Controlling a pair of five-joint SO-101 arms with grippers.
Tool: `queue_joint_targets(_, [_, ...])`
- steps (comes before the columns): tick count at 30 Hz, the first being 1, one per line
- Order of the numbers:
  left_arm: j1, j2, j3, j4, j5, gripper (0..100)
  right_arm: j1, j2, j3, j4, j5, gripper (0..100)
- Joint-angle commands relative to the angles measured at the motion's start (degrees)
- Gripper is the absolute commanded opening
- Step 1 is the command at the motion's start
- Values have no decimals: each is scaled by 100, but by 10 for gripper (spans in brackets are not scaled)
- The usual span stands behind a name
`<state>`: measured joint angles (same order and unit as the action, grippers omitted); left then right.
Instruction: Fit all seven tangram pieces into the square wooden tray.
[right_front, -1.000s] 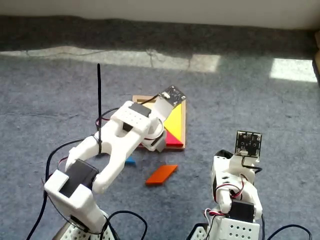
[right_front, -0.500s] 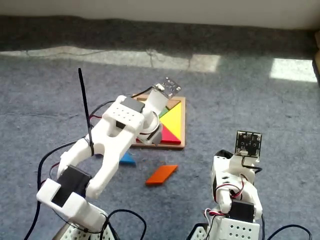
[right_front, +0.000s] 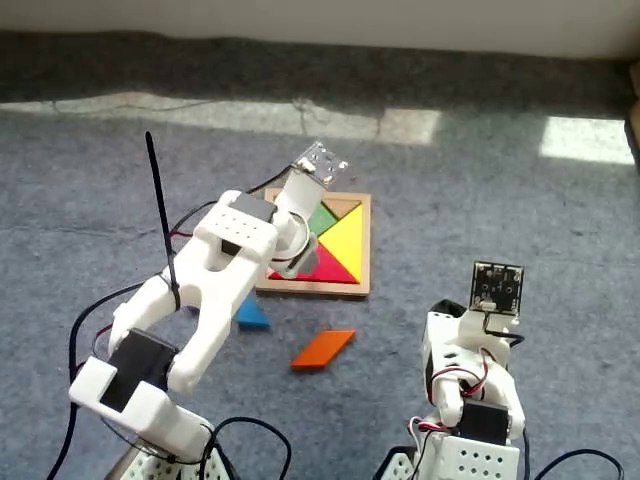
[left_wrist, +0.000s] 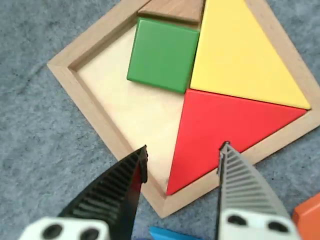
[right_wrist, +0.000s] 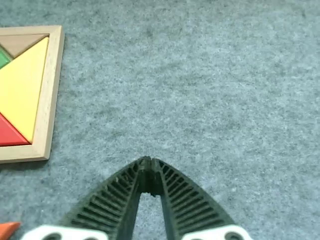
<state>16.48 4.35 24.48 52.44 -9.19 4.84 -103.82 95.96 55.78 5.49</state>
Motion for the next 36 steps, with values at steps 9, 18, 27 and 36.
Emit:
queue_joint_targets(9, [-145,-409,-136,220,-18,234,66,31,831,4,53,8])
queue_joint_targets(18, [-963,-2176,-66,1521,-79,238,66,31,831,4,53,8])
queue_joint_targets(27, [-1771,-2809,954,1741,-1837,304,66,31,831,4,53,8])
queue_joint_targets(36, [-2431,-1842,954,1705,-4308,305,66,31,831,4,53,8])
